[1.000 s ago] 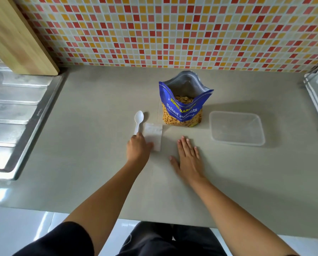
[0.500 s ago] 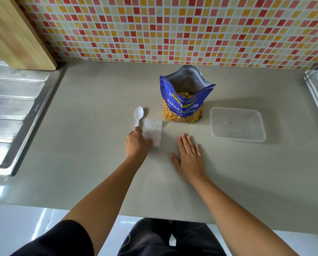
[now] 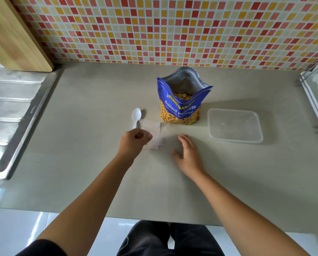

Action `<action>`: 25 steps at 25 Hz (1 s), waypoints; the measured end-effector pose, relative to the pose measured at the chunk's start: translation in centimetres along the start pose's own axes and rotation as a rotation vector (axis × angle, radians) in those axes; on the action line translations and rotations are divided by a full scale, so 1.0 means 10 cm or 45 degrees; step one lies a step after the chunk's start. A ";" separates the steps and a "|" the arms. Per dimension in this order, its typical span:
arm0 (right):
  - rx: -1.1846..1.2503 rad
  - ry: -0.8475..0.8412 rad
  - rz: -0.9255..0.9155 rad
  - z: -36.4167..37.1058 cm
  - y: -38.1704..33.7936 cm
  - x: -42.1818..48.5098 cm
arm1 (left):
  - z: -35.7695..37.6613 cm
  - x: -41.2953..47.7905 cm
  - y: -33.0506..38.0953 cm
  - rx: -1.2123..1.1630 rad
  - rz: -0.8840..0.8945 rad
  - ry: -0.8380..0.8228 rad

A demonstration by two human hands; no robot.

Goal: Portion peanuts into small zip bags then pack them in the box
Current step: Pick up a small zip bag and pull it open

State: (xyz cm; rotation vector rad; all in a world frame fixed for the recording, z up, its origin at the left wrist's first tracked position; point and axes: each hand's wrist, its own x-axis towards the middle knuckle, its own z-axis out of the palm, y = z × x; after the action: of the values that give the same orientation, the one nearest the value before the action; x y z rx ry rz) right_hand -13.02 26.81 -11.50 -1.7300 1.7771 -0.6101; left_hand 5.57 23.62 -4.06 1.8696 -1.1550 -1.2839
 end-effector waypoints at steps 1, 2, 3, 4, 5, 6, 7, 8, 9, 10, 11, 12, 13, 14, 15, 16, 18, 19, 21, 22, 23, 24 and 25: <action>0.131 0.057 0.047 -0.03 -0.08 0.01 | -0.02 -0.05 0.01 -0.090 -0.017 -0.064; 0.267 0.054 0.117 -0.08 -0.19 0.01 | -0.04 -0.09 0.00 -0.171 -0.037 -0.119; 0.427 0.009 0.203 -0.11 -0.29 0.01 | -0.04 -0.13 0.00 -0.243 -0.058 -0.164; 0.616 -0.051 0.285 -0.12 -0.39 0.00 | -0.04 -0.17 -0.01 -0.300 -0.075 -0.199; 0.791 -0.088 0.349 -0.12 -0.46 -0.01 | -0.03 -0.20 -0.01 -0.339 -0.082 -0.220; 0.911 -0.098 0.374 -0.13 -0.52 -0.01 | -0.02 -0.23 -0.01 -0.354 -0.078 -0.225; 0.969 -0.091 0.365 -0.14 -0.55 0.00 | 0.00 -0.26 0.01 -0.352 -0.066 -0.216; 1.003 -0.086 0.343 -0.16 -0.57 0.01 | 0.01 -0.28 0.02 -0.343 -0.050 -0.202; 1.020 -0.078 0.321 -0.17 -0.58 0.02 | 0.02 -0.29 0.04 -0.339 -0.037 -0.191; 1.038 -0.076 0.299 -0.19 -0.60 0.02 | 0.01 -0.30 0.05 -0.338 -0.031 -0.188; 1.032 -0.072 0.272 -0.21 -0.62 0.04 | -0.01 -0.29 0.06 -0.346 -0.036 -0.193; 1.026 -0.077 0.246 -0.25 -0.64 0.05 | -0.03 -0.28 0.07 -0.378 -0.049 -0.206; 1.007 -0.085 0.224 -0.28 -0.65 0.05 | -0.04 -0.26 0.08 -0.449 -0.073 -0.219; 0.992 -0.098 0.203 -0.32 -0.65 0.06 | -0.06 -0.23 0.10 -0.548 -0.097 -0.218; 0.980 -0.106 0.186 -0.35 -0.63 0.06 | -0.08 -0.21 0.13 -0.648 -0.113 -0.214; 0.970 -0.113 0.184 -0.41 -0.62 0.08 | -0.10 -0.19 0.16 -0.713 -0.107 -0.211; 0.989 -0.130 0.219 -0.51 -0.64 0.09 | -0.14 -0.17 0.21 -0.646 -0.053 -0.237; 1.056 -0.136 0.261 -0.55 -0.65 0.10 | -0.15 -0.17 0.24 -0.565 -0.029 -0.271; 1.221 -0.143 0.330 -0.63 -0.70 0.08 | -0.11 -0.21 0.27 -0.460 0.002 -0.362; 1.252 -0.136 0.328 -0.65 -0.72 0.06 | -0.09 -0.24 0.28 -0.445 0.010 -0.397; 1.245 -0.122 0.313 -0.67 -0.72 0.03 | -0.08 -0.28 0.28 -0.442 0.015 -0.414; 1.221 -0.107 0.299 -0.70 -0.72 0.01 | -0.07 -0.32 0.27 -0.456 0.017 -0.418; 1.197 -0.093 0.289 -0.74 -0.73 -0.01 | -0.08 -0.36 0.27 -0.500 0.013 -0.419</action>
State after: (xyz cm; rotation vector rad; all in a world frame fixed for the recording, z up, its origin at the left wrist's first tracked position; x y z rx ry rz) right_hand -12.70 26.02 -1.17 -0.8774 1.2681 -1.0420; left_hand 4.84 25.56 -0.02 1.4011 -0.9766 -1.7162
